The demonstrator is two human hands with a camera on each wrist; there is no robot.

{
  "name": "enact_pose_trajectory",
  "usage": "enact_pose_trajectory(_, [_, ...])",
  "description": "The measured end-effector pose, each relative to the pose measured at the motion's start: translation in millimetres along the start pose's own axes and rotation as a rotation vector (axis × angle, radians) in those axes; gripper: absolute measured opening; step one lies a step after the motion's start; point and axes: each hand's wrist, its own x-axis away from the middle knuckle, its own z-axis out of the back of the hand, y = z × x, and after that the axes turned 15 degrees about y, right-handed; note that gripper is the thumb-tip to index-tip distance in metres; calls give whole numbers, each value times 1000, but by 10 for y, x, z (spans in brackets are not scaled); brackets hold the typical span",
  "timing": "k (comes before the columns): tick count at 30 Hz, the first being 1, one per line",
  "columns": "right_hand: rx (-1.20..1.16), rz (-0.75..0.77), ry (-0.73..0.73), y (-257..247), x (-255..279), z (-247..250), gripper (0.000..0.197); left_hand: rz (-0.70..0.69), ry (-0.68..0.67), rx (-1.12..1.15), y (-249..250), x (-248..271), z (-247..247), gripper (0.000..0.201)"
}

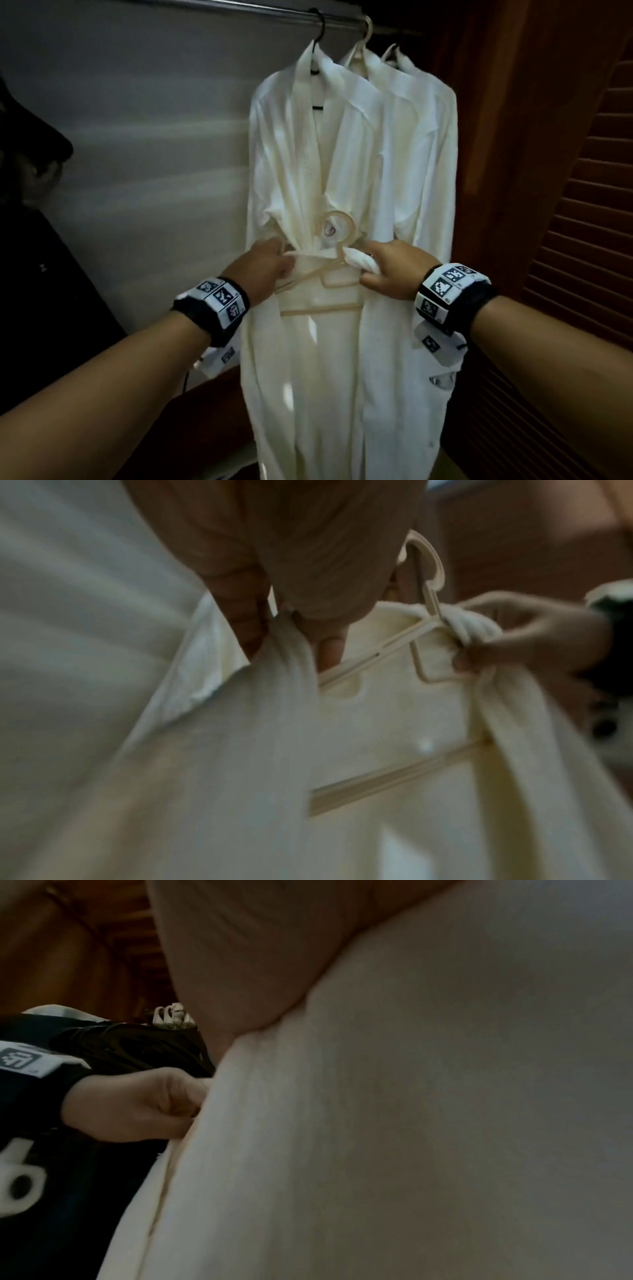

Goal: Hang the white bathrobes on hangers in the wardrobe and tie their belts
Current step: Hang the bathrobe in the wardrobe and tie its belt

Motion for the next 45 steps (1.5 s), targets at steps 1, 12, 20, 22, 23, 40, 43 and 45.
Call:
enact_pose_trajectory(1, [-8,18,-10,57,-102,-40,34,87,6,70,-39,-33,-70,18])
enact_pose_trajectory(12, [93,455,-271,322,-1274,-649,34,720,90,548,-155,-409,-339,41])
enact_pose_trajectory(20, [-31,565,-250,486,-1471,-936,30,579,-105,166,-91,-194,-579,40])
enact_pose_trajectory(22, [-56,587,-252,524,-1482,-972,29,467,-74,91,-78,-179,-676,48])
enact_pose_trajectory(23, [-57,584,-251,555,-1494,-991,27,446,-35,84,-82,-196,-700,46])
enact_pose_trajectory(40, [-4,493,-236,862,-1461,-1072,34,1179,441,1018,164,-603,-894,27])
enact_pose_trajectory(43, [-20,474,-224,857,-1398,-1134,37,1275,501,1277,234,-739,-844,15])
enact_pose_trajectory(45, [-45,473,-211,865,-1364,-1156,35,1270,553,1363,265,-796,-826,16])
